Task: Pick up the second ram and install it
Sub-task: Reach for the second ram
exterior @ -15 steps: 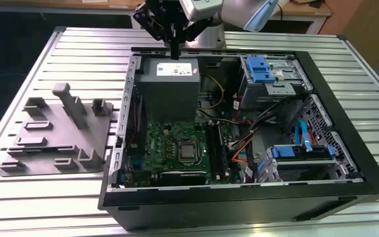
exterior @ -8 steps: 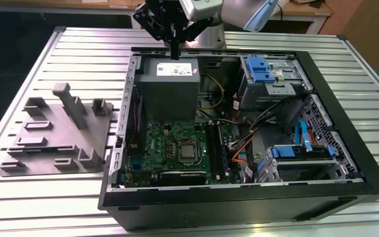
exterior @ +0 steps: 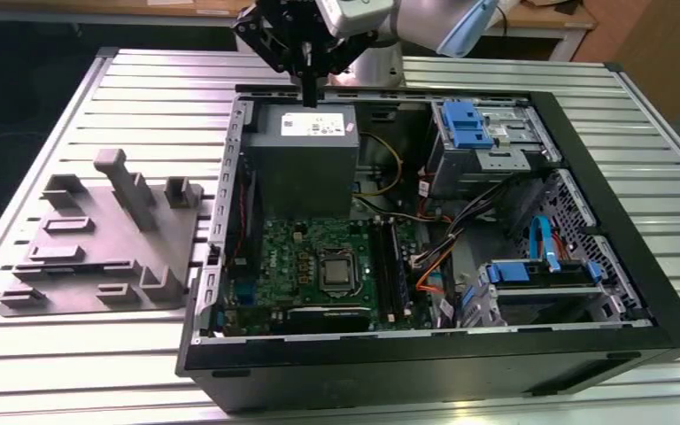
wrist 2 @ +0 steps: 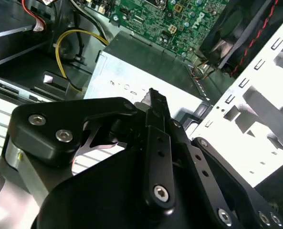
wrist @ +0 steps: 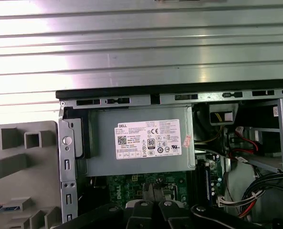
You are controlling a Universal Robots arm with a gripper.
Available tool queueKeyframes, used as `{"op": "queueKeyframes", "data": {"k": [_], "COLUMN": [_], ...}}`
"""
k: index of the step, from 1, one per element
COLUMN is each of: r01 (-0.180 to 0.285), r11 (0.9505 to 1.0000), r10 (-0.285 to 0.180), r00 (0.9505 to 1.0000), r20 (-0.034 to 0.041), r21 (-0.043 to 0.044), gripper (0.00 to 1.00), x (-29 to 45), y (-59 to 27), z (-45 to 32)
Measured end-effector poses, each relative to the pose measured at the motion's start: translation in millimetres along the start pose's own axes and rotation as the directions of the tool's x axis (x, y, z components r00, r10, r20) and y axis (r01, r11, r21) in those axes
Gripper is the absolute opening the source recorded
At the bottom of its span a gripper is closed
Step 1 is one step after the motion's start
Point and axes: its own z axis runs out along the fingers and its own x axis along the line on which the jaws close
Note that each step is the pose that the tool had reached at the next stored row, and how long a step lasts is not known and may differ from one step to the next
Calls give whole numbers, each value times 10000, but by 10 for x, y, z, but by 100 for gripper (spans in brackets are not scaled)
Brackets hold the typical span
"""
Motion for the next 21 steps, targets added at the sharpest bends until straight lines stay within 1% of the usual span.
{"op": "queueKeyframes", "data": {"k": [3, 4, 6, 21], "r01": [0, 0, 1, 1], "r11": [10000, 10000, 10000, 10000], "r10": [0, 0, -1, -1], "r00": [10000, 10000, 10000, 10000], "r20": [0, 1, 0, 1], "r21": [0, -1, 1, 0], "gripper": [10, 10, 10, 10], "x": [64, 121, 165, 346], "y": [-5, -9, -12, -26], "z": [-1, -3, -4, -3]}}
